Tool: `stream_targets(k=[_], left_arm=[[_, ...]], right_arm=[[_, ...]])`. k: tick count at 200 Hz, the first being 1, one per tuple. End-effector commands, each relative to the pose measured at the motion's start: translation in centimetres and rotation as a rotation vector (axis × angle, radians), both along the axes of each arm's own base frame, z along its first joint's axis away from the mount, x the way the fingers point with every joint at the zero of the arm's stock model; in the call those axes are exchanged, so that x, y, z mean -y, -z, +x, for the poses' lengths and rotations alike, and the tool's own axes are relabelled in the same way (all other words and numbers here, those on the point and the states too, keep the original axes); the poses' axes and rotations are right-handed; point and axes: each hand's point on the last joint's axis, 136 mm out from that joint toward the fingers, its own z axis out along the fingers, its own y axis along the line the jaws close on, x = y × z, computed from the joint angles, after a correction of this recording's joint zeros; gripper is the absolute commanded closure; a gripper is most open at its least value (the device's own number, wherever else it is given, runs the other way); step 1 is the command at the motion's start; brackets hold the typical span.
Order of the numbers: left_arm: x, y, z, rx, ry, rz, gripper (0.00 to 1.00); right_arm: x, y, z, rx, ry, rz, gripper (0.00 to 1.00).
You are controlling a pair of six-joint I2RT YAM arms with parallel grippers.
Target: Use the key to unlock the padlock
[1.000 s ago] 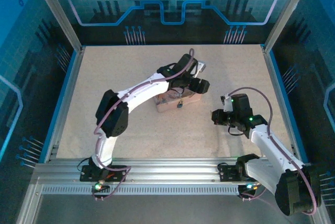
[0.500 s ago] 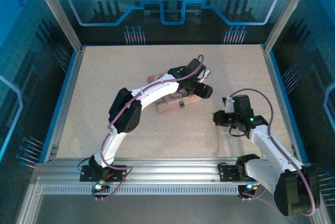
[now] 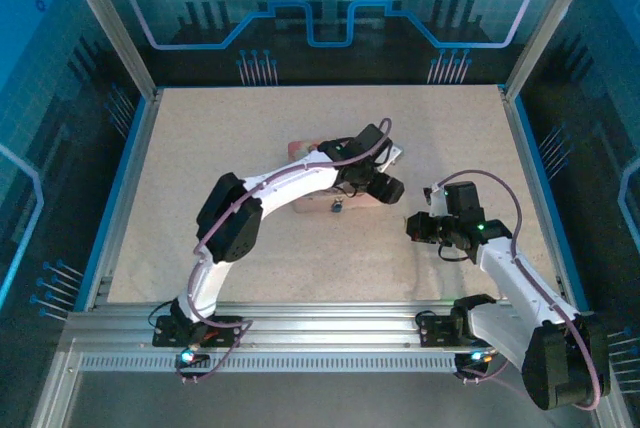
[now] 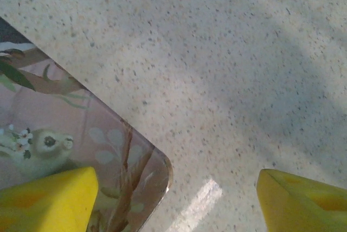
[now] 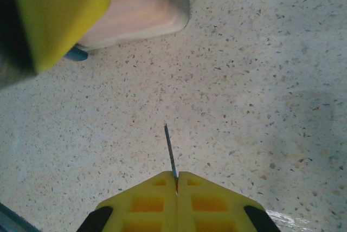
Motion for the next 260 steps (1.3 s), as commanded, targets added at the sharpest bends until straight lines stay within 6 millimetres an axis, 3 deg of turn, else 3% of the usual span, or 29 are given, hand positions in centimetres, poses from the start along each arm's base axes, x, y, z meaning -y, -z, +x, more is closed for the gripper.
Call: stream_targets(k=[1,60,91,120,147,179,216,237,260], left_arm=[[-0.8,-0.7,-2.2,-0.046,0.021,-0.010,0.21],[-0.6,-2.2,-2.4,-0.035,0.022,-0.049,0.20],[-0.7,-4.4,-2.6,-0.008,0.014,-0.091,0.18],[-2.0,-7.9,-2.9,0.065,-0.016,-0.140,0.15],[-4.4,-9.5,-4.0,0.114,-0.070,-0.172,0.12],[-7.9,-8.5,-6.1,0.087,-0.157,-0.213,0.10],[-10.8,-5.3,-8.7,0.003,-0.247,-0.251,0.09],[-12.2,-3.5,-9.1,-0.041,-0.309,-0.272,0.08],[-13.5,-1.8,-8.2,-0.095,-0.380,-0.312,0.08]], right_arm=[[-0.3,0.2,-0.3,-0.009,-0.020,0.034,0.98],[-1.2,-0.3,0.0,0.003,-0.046,0.083,0.99],[-1.8,-1.1,0.3,0.029,-0.070,0.108,0.99],[-3.0,-2.5,1.0,0.071,-0.101,0.179,0.99],[-4.1,-3.6,2.0,0.106,-0.134,0.213,0.99],[-5.6,-4.8,3.8,0.129,-0.177,0.237,0.99],[-7.1,-5.2,6.4,0.134,-0.206,0.237,0.99],[-7.6,-5.0,7.7,0.122,-0.203,0.228,0.99],[-8.2,-4.6,9.1,0.101,-0.200,0.220,0.99]])
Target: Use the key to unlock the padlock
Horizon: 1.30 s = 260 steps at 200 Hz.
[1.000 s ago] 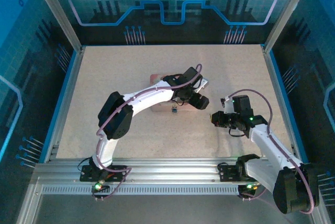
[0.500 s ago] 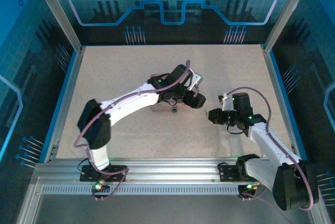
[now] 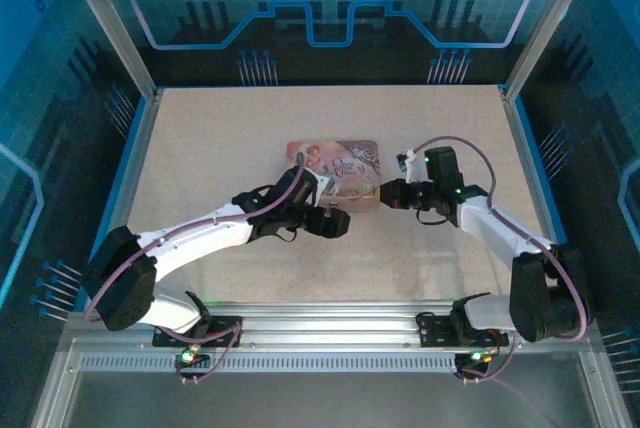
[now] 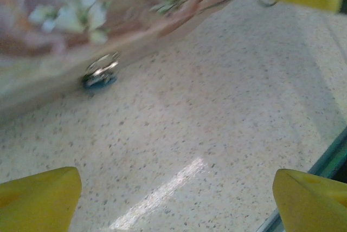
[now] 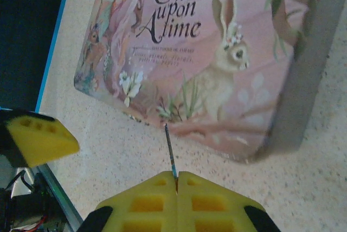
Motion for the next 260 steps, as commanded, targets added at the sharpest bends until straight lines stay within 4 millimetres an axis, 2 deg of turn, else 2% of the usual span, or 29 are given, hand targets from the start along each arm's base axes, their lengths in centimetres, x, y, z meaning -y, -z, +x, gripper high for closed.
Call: stream_targets(k=[1,20,33,37,55,128,162,206,210,214,260], left_arm=[[-0.4,-1.0,1.6,-0.009,-0.096,-0.131,0.08],[-1.2,0.0,2.9,-0.030,-0.134,-0.176,0.08],[-1.7,0.6,3.7,-0.023,-0.149,-0.181,0.08],[-1.9,0.7,4.0,-0.019,-0.154,-0.181,0.08],[-2.5,1.0,5.2,-0.009,-0.173,-0.192,0.08],[-2.7,1.3,9.0,0.041,-0.178,-0.198,0.08],[-2.4,1.5,8.5,0.066,-0.156,-0.199,0.09],[-0.7,3.4,6.7,0.094,-0.120,-0.139,0.10],[-0.5,3.5,6.7,0.097,-0.121,-0.140,0.10],[-0.4,3.6,6.7,0.099,-0.124,-0.140,0.11],[0.8,4.7,7.6,0.114,-0.138,-0.118,0.13]], right_arm=[[-1.0,-0.6,1.7,0.015,-0.008,0.007,0.99],[-1.3,-0.2,2.8,0.001,-0.007,0.002,0.99],[-1.5,0.7,3.0,-0.030,-0.007,0.002,0.99],[-1.7,-0.1,3.7,-0.009,-0.007,0.010,0.99],[-1.9,0.4,4.2,-0.025,-0.006,0.013,0.99],[-1.4,3.3,4.1,-0.103,0.002,-0.017,0.99],[-1.2,4.2,3.7,-0.123,0.006,-0.027,0.99],[-1.1,4.3,3.7,-0.106,-0.003,-0.020,0.99],[-1.1,4.2,3.8,-0.102,-0.005,-0.015,0.99],[-0.9,5.0,3.2,-0.123,-0.004,-0.017,0.99],[-0.8,5.0,3.1,-0.123,-0.008,0.022,0.99]])
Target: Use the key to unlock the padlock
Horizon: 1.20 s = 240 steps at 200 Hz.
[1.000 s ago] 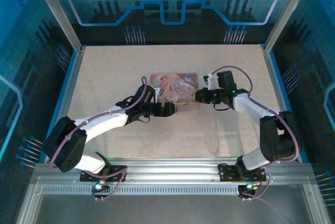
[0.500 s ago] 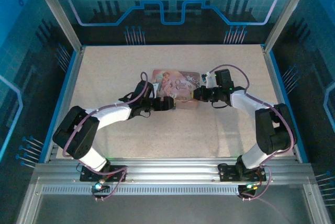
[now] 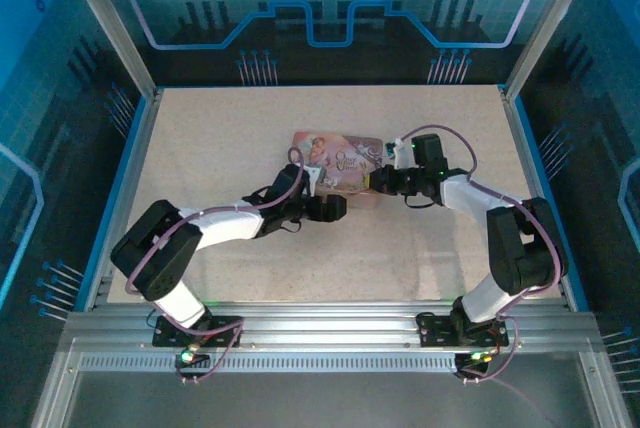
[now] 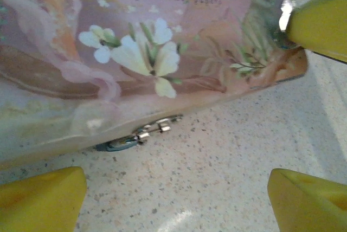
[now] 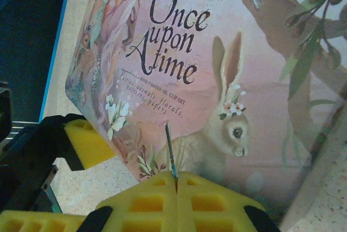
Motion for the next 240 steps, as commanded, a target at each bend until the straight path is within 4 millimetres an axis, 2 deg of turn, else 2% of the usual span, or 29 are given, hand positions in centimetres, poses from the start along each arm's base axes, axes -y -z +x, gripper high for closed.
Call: stream_targets(k=[1,69,109,152,240], left_arm=[[0.5,0.3,1.3,0.052,-0.020,0.028,0.13],[1.2,2.6,2.5,0.064,-0.080,0.082,0.22],[1.6,3.1,3.1,0.073,-0.100,0.088,0.26],[2.4,2.8,3.3,0.080,-0.084,0.084,0.36],[3.6,1.4,3.2,0.100,-0.075,0.060,0.47]], right_arm=[[0.8,2.7,-1.4,-0.095,0.007,-0.015,0.99],[1.1,2.8,-1.2,-0.091,0.005,-0.013,0.99],[1.2,3.0,-1.3,-0.094,0.006,-0.018,0.99],[1.2,3.2,-1.4,-0.100,0.007,-0.018,0.99],[1.2,3.0,-1.3,-0.097,0.006,-0.015,0.99]])
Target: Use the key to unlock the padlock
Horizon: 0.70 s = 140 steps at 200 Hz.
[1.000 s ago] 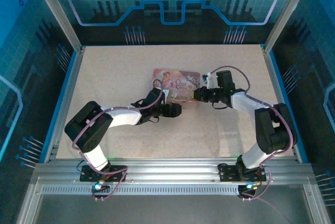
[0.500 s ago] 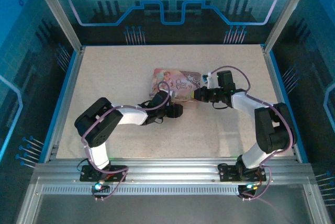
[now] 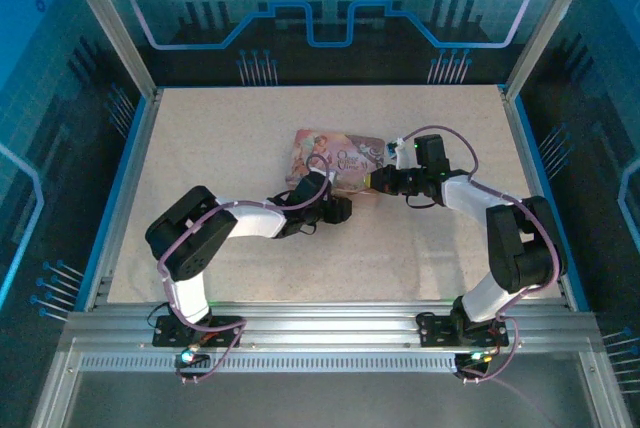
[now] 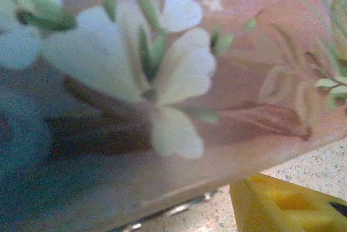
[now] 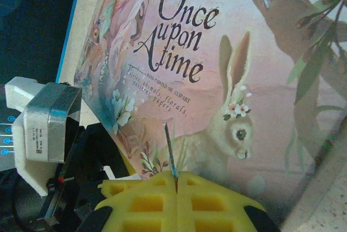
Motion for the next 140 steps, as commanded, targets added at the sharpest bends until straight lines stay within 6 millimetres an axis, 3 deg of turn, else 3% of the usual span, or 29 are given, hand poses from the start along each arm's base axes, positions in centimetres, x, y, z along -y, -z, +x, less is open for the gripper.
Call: stream_targets(k=[1,140], left_arm=[[1.24,-2.24,1.25,0.057,-0.012,-0.041,0.47],[2.05,-2.09,1.66,0.020,-0.065,-0.075,0.60]], right_arm=[[1.04,2.99,-1.37,-0.101,0.016,-0.045,0.99],[1.01,2.89,-1.57,-0.102,0.017,-0.042,1.00]])
